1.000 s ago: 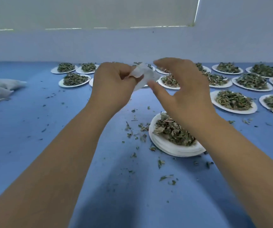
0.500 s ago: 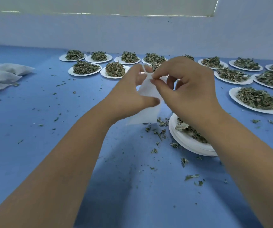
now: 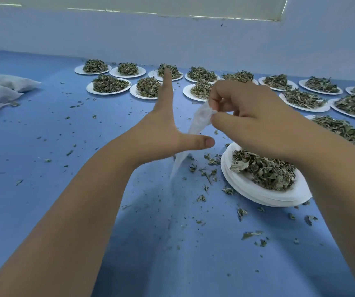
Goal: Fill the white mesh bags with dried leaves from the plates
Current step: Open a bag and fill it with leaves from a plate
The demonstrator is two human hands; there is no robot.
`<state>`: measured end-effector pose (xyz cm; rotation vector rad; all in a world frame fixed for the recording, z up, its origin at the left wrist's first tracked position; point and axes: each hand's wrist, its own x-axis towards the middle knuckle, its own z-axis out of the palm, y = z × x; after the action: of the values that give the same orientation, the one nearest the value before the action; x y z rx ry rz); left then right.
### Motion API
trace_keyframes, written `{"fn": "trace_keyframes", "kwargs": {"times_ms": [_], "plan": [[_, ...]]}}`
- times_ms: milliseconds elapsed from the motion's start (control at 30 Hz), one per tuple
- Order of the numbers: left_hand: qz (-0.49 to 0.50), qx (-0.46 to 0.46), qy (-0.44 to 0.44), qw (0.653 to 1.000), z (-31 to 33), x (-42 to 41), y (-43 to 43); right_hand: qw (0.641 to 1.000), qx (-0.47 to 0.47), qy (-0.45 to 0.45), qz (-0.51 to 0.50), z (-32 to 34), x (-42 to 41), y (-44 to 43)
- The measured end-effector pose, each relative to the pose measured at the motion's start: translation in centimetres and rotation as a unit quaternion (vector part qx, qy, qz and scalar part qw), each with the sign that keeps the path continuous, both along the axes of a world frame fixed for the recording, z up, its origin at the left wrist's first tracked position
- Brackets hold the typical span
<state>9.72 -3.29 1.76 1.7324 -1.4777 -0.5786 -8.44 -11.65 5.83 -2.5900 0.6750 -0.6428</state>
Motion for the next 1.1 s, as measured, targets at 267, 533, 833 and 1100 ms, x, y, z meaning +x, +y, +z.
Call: {"fn": "trace_keyframes", "kwargs": {"times_ms": [267, 533, 833, 1100], "plan": [[-0.135, -0.09, -0.059, 0.985, 2.3, -1.2, 1.3, 0.995, -0.083, 0.049, 0.034, -0.1, 1.6, 0.8], [-0.089, -0.165, 0.045, 0.981, -0.8, -0.9, -1.0, 0.996, -0.056, 0.016, 0.067, 0.3, 0.9, 1.7], [0.026, -0.118, -0.155, 0.98, -1.0, -1.9, -2.4, 0.999, -0.02, 0.003, -0.034, -0.5, -6.0, -1.3], [-0.046, -0.011, -0.26, 0.964, -1.6, -5.3, -5.4, 0.975, -0.026, 0.208, -0.072, -2.4, -8.2, -3.7]]}}
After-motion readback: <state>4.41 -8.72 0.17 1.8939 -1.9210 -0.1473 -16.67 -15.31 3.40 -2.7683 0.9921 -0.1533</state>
